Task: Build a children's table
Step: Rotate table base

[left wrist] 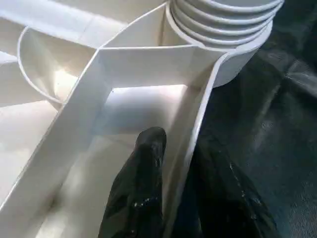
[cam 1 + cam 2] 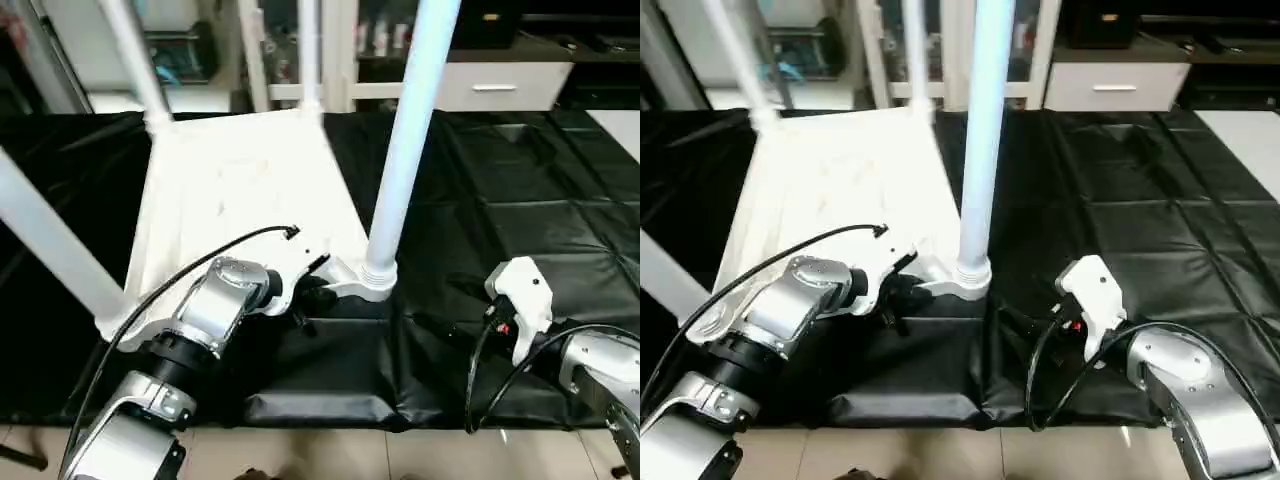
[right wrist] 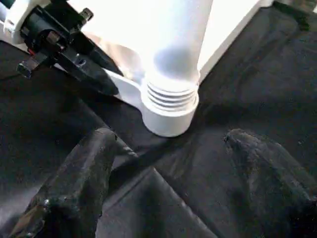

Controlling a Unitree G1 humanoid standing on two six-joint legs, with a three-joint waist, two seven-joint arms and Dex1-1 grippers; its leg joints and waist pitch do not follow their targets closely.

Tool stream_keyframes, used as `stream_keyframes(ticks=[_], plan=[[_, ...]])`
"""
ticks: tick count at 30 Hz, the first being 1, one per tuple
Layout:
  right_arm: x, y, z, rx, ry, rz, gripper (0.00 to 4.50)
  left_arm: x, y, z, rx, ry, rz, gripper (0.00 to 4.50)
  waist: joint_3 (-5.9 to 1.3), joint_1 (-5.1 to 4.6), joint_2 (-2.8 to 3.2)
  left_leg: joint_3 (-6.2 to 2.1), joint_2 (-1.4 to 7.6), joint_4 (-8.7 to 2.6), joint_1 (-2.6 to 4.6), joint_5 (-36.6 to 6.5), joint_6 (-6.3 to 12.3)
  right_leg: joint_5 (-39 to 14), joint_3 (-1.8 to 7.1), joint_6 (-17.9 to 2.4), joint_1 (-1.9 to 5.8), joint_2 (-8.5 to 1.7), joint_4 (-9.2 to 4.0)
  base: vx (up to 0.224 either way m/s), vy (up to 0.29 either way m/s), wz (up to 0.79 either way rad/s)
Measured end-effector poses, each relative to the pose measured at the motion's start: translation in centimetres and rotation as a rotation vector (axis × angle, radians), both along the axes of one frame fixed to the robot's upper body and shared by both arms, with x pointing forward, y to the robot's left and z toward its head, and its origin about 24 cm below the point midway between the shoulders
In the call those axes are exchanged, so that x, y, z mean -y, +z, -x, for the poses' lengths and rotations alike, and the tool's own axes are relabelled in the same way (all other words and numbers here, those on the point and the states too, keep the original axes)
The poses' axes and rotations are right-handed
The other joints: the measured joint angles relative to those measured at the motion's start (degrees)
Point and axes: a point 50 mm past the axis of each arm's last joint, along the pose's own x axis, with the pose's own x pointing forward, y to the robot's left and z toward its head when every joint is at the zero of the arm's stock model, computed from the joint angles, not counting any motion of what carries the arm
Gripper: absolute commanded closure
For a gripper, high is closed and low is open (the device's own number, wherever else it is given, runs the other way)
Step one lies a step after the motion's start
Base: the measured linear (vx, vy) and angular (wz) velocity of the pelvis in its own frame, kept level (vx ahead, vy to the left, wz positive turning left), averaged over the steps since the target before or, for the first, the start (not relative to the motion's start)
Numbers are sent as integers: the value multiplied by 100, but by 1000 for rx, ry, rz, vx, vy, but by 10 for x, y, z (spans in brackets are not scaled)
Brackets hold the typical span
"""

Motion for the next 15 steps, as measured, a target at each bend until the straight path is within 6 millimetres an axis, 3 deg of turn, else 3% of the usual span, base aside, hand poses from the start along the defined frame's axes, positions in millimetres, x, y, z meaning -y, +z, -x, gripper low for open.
stream_keyframes(ticks=[5, 6, 9, 15], plan=[[-3, 1, -2, 11, -3, -11, 68, 3, 1, 2, 33, 23, -17, 383, -1, -73, 1, -1, -1, -5, -2, -1, 0, 0, 0, 0, -3, 1, -9, 0, 0, 0], [-3, 1, -2, 11, -3, -11, 68, 4, 1, 2, 36, 20, -16, 349, -2, -68, 3, -1, -1, -10, -2, -1, 0, 0, -1, 1, -3, 1, -13, 0, 0, 0], [-3, 1, -2, 11, -2, -11, 68, 4, 1, 5, 42, 3, -2, 312, -12, -52, 18, -1, -1, -32, -4, 0, 0, 1, -6, -1, -3, 4, -36, 0, 0, 0], [-2, 1, -1, 4, 8, -1, 68, 4, 5, 6, 69, -79, 56, 269, -14, -14, 21, -1, -2, -37, -25, -3, 6, 2, -9, -2, -14, 4, -53, 0, 0, 0]])
